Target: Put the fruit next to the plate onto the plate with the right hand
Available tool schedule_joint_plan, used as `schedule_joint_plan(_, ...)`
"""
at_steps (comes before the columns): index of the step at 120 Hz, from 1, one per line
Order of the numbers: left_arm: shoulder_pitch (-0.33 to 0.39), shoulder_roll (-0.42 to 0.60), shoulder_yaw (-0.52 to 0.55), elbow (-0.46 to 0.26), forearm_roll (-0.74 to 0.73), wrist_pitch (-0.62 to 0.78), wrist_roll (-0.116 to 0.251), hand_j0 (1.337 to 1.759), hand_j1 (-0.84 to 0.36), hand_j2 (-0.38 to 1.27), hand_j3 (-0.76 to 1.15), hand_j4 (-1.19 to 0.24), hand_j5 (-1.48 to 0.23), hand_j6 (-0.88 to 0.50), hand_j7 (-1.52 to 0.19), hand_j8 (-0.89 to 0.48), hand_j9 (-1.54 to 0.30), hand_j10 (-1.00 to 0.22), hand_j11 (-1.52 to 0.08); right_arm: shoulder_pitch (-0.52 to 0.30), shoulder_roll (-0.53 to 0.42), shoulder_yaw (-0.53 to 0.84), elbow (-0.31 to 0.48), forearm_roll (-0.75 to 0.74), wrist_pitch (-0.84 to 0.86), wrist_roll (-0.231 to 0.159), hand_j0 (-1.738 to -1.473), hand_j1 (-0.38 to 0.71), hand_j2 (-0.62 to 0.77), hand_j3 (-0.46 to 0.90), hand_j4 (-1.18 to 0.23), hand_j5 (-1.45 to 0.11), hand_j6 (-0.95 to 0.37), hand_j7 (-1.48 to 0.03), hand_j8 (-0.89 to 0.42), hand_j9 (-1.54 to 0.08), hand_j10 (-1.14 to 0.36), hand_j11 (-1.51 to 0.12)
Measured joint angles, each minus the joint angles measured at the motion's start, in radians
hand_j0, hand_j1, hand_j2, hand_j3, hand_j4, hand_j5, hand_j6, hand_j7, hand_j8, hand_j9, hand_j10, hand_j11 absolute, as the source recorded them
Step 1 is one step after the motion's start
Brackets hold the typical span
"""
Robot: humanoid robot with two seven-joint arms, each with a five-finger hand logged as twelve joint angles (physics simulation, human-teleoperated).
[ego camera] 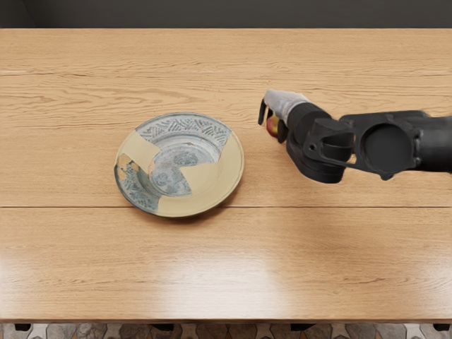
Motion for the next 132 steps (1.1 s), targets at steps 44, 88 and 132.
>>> schedule_joint_plan(44, 0.000, 0.000, 0.000, 0.000, 0.000, 0.000, 0.000, 1.658, 0.35, 0.00, 0.00, 0.00, 0.00, 0.00, 0.00, 0.00, 0.00, 0.00, 0.00, 0.062, 0.186, 0.020, -0.044, 0.014, -0.001, 0.000, -1.656, 0.25, 0.12, 0.00, -0.62, -0.90, -0.49, -0.85, -0.39, -0.89, -0.53, -0.89)
schedule_joint_plan(88, 0.000, 0.000, 0.000, 0.000, -0.001, 0.000, 0.000, 1.658, 0.35, 0.00, 0.00, 0.00, 0.00, 0.00, 0.00, 0.00, 0.00, 0.00, 0.00, 0.054, 0.213, 0.050, -0.127, 0.011, -0.004, 0.000, -1.653, 0.23, 0.05, 0.00, -0.64, -0.88, -0.49, -0.85, -0.39, -0.89, -0.53, -0.89)
schedule_joint_plan(132, 0.000, 0.000, 0.000, 0.000, 0.000, 0.000, 0.000, 1.658, 0.35, 0.00, 0.00, 0.00, 0.00, 0.00, 0.00, 0.00, 0.00, 0.00, 0.00, -0.005, 0.213, 0.059, -0.136, -0.023, -0.003, 0.000, -1.654, 0.23, 0.06, 0.00, -0.64, -0.88, -0.49, -0.85, -0.40, -0.89, -0.53, -0.89)
